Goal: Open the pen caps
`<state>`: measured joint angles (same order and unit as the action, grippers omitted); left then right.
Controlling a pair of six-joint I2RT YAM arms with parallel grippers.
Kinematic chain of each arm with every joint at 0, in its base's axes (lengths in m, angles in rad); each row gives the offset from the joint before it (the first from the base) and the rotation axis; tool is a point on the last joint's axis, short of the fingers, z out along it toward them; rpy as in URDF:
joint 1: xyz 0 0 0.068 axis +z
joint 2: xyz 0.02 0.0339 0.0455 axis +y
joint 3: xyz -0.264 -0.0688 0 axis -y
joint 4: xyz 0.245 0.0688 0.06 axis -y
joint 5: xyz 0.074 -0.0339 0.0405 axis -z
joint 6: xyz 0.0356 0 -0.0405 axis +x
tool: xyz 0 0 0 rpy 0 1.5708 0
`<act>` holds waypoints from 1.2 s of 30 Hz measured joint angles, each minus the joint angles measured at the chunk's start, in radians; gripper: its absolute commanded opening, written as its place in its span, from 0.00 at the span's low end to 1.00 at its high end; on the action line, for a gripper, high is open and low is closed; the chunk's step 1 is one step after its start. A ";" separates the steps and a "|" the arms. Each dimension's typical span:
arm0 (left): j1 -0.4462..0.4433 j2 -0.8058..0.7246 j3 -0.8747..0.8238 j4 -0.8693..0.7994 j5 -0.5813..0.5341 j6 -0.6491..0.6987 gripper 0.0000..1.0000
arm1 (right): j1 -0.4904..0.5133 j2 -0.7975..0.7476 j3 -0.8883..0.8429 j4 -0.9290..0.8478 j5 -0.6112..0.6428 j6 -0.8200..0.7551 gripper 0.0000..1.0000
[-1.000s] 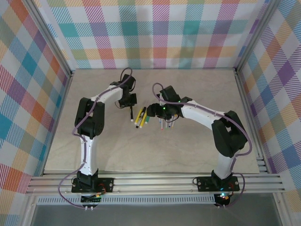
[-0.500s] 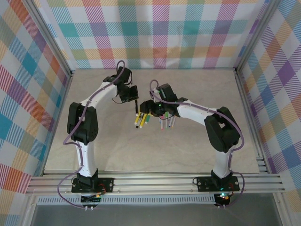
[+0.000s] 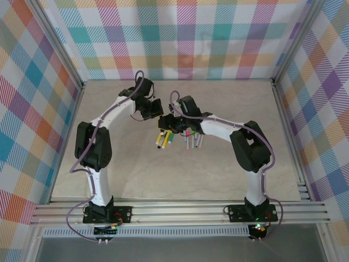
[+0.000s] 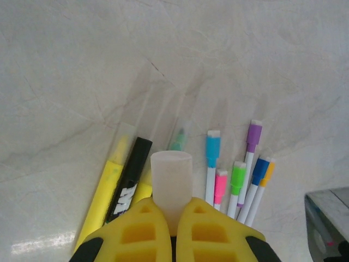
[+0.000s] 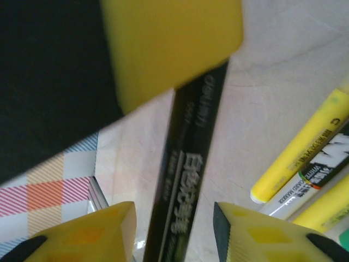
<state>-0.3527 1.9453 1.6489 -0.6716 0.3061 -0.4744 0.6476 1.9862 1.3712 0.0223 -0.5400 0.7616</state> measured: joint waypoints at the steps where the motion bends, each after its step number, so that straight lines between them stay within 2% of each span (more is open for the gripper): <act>1: -0.001 -0.002 -0.005 0.002 -0.001 -0.002 0.00 | 0.000 0.002 0.006 -0.002 0.000 0.002 0.00; 5: 0.000 -0.022 -0.029 0.027 -0.010 -0.005 0.00 | -0.002 0.016 0.025 -0.024 -0.005 0.017 0.00; 6: 0.001 -0.025 -0.035 0.028 -0.012 -0.005 0.04 | -0.001 0.016 0.025 -0.025 -0.007 0.017 0.00; 8: 0.000 -0.041 -0.055 0.032 -0.025 -0.009 0.33 | 0.000 0.016 0.021 -0.023 -0.021 0.016 0.00; 10: 0.000 -0.067 -0.087 0.040 -0.038 -0.016 0.55 | 0.001 0.014 0.010 -0.008 -0.033 0.013 0.00; 11: 0.000 -0.085 -0.106 0.041 -0.045 -0.021 0.58 | 0.001 0.012 0.001 -0.003 -0.039 0.011 0.00; 14: 0.000 -0.129 -0.148 0.050 -0.066 -0.038 0.59 | 0.002 -0.005 -0.031 -0.006 -0.056 0.006 0.00; 24: -0.005 -0.153 -0.167 0.090 -0.080 -0.064 0.52 | 0.005 -0.092 -0.068 -0.016 -0.085 -0.019 0.00; 27: -0.005 -0.145 -0.167 0.096 -0.079 -0.071 0.45 | 0.008 -0.094 -0.068 -0.016 -0.092 -0.023 0.00; 32: -0.007 -0.129 -0.166 0.106 -0.053 -0.083 0.18 | 0.014 -0.094 -0.068 -0.031 -0.097 -0.026 0.00; 34: -0.010 -0.127 -0.164 0.103 -0.049 -0.087 0.01 | 0.017 -0.094 -0.068 -0.039 -0.095 -0.028 0.00; 36: -0.011 -0.121 -0.158 0.097 -0.048 -0.087 0.00 | 0.020 -0.094 -0.068 -0.046 -0.092 -0.030 0.00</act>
<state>-0.3634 1.8244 1.4906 -0.5747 0.2577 -0.5617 0.6674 1.8919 1.3033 -0.0238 -0.6315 0.7315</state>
